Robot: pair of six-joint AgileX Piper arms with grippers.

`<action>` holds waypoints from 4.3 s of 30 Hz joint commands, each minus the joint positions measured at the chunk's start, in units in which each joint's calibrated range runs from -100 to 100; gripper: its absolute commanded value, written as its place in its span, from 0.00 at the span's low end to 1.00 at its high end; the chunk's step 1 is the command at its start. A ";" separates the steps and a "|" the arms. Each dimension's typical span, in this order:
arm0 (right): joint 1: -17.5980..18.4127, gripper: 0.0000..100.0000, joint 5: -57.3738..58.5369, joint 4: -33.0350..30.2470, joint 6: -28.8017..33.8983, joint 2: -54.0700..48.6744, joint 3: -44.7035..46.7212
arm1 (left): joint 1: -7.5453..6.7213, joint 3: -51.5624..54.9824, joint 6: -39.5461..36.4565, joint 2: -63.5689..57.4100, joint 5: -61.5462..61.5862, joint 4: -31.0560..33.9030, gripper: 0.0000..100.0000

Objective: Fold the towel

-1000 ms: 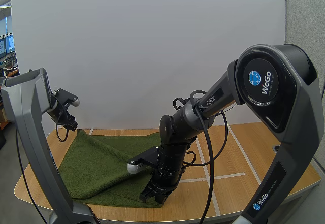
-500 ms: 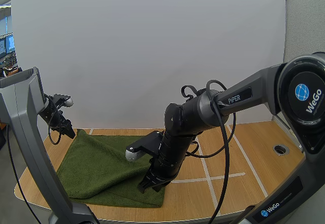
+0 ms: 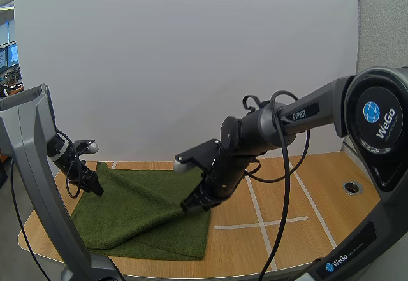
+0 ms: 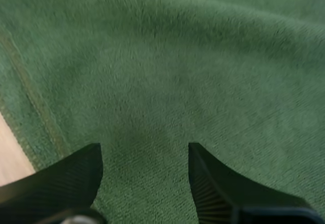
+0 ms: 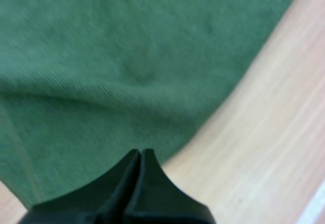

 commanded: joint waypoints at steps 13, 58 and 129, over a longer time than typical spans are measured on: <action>-6.60 0.33 -3.68 10.98 -3.56 9.75 -7.81 | 0.02 0.61 -1.36 -0.66 -5.82 3.44 0.77; -13.34 0.00 7.56 26.89 -16.70 20.82 -11.26 | 0.02 0.61 -2.40 -0.66 -7.05 4.83 0.77; -25.23 0.00 34.57 19.35 -23.40 1.48 -11.26 | -10.30 0.61 -6.33 -13.27 0.98 -13.34 0.00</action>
